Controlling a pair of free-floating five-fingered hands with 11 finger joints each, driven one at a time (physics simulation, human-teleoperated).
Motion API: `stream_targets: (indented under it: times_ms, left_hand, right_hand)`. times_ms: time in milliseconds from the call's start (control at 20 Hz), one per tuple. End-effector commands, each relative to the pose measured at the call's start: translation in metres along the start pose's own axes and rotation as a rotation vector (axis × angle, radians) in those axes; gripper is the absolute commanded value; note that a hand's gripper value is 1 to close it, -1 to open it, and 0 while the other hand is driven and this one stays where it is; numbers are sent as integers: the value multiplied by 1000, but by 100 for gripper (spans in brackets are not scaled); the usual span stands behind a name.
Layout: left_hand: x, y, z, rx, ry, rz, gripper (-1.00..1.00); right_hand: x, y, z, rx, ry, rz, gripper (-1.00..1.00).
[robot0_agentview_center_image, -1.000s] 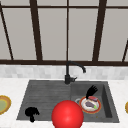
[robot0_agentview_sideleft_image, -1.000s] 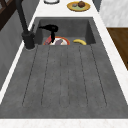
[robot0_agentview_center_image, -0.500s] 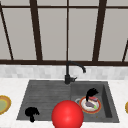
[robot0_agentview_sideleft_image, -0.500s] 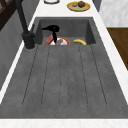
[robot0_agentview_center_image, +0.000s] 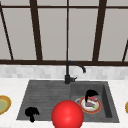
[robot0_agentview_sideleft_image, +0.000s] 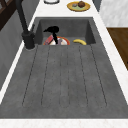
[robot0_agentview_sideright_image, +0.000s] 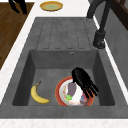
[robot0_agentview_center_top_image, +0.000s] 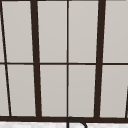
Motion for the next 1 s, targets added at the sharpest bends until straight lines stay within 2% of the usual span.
stream_targets:
  times_ms: [0, 150, 200, 350, 500, 600, 700, 750, 850, 950]
  left_hand:
    - [0, 0, 0, 0, 0, 0, 0]
    - [0, 0, 0, 0, 0, 0, 0]
    - [0, 0, 0, 0, 0, 0, 0]
    - [0, 0, 0, 0, 0, 0, 0]
    - [0, 0, 0, 0, 0, 0, 0]
    - [0, 0, 0, 0, 0, 0, 0]
    - [0, 0, 0, 0, 0, 0, 0]
    - [0, 0, 0, 0, 0, 0, 0]
    - [0, 0, 0, 0, 0, 0, 0]
    - [0, 0, 0, 0, 0, 0, 0]
  right_hand:
    - [7, 1, -6, 63, 38, 102, -100]
    - [18, 9, -23, 104, 41, 113, -100]
    - [15, 13, -33, 99, 38, 96, -100]
    - [18, 19, -58, 151, 29, 43, -100]
    - [24, 28, -69, 163, 22, -50, -100]
    - [11, 37, -49, 101, 15, -151, -100]
    - [4, 37, -40, 77, 9, -242, -100]
    - [4, 39, -39, 65, 11, -267, 100]
    - [10, 39, -39, 25, 31, -313, 100]
    - [14, 38, -40, -21, 40, -296, 100]
